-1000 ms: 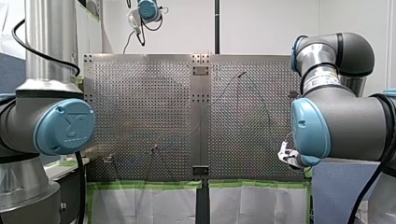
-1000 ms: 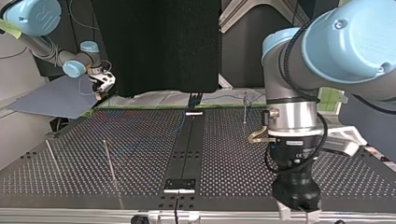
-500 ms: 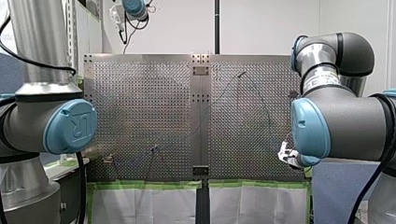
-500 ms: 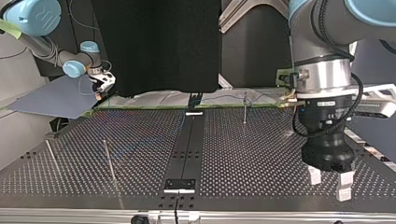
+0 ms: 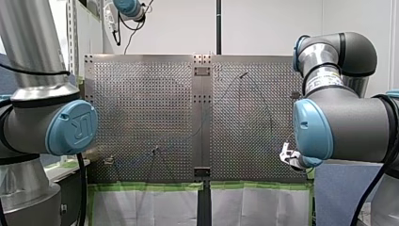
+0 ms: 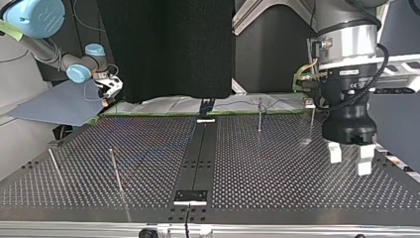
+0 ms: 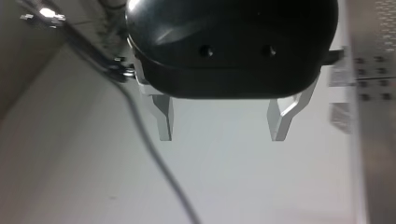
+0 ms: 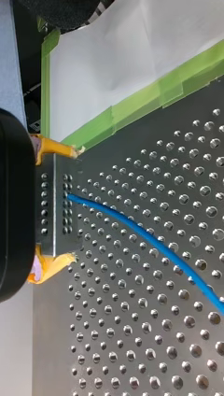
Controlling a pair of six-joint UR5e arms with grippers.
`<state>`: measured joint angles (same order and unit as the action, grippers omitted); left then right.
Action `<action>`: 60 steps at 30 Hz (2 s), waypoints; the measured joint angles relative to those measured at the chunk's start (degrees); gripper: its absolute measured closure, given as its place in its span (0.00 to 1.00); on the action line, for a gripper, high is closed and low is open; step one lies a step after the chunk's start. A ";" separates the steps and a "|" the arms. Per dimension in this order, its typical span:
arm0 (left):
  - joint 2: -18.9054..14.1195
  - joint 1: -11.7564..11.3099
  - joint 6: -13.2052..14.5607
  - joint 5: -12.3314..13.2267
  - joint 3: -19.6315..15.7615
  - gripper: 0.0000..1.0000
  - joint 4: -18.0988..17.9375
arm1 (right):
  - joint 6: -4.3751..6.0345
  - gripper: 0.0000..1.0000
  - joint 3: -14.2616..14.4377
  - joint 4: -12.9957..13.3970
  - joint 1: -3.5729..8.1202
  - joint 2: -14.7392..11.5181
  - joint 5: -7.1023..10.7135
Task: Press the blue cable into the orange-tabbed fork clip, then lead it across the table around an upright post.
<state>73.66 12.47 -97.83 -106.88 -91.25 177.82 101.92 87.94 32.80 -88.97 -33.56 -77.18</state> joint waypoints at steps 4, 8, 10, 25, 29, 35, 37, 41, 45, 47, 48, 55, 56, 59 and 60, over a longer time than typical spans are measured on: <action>1.80 -0.38 2.05 -0.84 -2.38 0.00 -0.16 | -0.03 1.00 0.00 -0.11 -0.14 -0.24 0.01; 4.04 -0.92 4.23 -1.20 -4.73 0.00 -0.70 | -0.04 1.00 0.00 -0.26 -0.31 -0.65 0.00; 4.94 -1.05 4.74 -1.18 -5.99 0.00 -1.20 | -0.03 1.00 0.00 -0.30 -0.38 -0.83 0.00; 7.82 -0.87 4.33 2.43 -14.16 0.00 -5.13 | -0.04 1.00 0.00 -0.45 -0.61 -1.27 -0.18; 7.87 -0.94 4.30 2.98 -15.30 0.00 -5.55 | -0.04 1.00 0.00 -0.45 -0.63 -1.29 -0.23; 7.91 -1.01 4.01 3.73 -15.80 0.00 -6.20 | -0.04 1.00 0.00 -0.45 -0.64 -1.30 -0.33; 7.95 -1.06 3.89 3.96 -15.89 0.00 -6.40 | -0.04 1.00 0.00 -0.45 -0.63 -1.30 -0.37; 8.04 -1.17 3.80 4.64 -15.99 0.00 -6.71 | -0.03 1.00 0.00 -0.45 -0.63 -1.30 -0.42; 8.69 -0.88 3.79 5.76 -16.09 0.00 -7.05 | 0.02 1.00 0.00 -0.45 -0.63 -1.30 -0.43; 9.53 -0.45 4.14 6.04 -16.10 0.00 -7.10 | 0.06 1.00 0.00 -0.44 -0.63 -1.30 -0.43; 10.19 -0.46 4.60 6.04 -16.11 0.00 -7.09 | 0.06 1.00 0.00 -0.44 -0.63 -1.29 -0.44; 14.15 -2.21 5.43 6.27 -16.14 0.00 -8.15 | 0.06 1.00 0.00 -0.44 -0.66 -1.29 -0.24; 14.63 -2.23 5.11 6.23 -16.14 0.00 -8.27 | 0.06 1.00 0.00 -0.42 -0.69 -1.29 -0.24; 15.79 -2.18 3.75 5.80 -16.15 0.00 -8.67 | 0.05 1.00 0.00 -0.39 -0.71 -1.29 -0.26; 16.03 -2.14 3.20 5.67 -16.20 0.00 -8.89 | 0.05 1.00 0.00 -0.38 -0.71 -1.29 -0.27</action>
<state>89.69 10.33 -94.63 -101.21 -107.46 168.93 101.97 87.94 32.42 -89.68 -34.85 -77.45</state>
